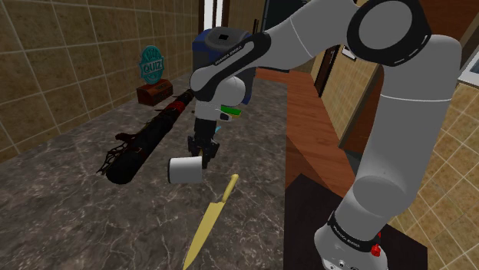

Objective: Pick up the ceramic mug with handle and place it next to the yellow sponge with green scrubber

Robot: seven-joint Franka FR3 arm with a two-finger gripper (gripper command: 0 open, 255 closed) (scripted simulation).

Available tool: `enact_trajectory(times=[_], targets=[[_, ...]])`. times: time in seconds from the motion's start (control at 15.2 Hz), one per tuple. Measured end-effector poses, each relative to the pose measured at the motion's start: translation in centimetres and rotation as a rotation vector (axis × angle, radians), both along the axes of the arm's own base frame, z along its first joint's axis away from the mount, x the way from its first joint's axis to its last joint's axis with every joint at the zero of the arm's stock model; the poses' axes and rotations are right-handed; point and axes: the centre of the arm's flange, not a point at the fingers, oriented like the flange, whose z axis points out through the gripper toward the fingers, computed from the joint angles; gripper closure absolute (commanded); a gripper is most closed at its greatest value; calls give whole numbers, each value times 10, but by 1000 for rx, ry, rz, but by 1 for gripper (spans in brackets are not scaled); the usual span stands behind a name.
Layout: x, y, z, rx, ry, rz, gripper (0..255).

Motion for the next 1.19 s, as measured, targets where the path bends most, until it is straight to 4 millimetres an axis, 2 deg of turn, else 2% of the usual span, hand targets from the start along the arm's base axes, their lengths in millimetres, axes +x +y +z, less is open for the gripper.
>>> enact_trajectory(times=[0.33,1.19], targets=[[0,0,6,0,1,0,255],[0,0,72,0,1,0,255]])
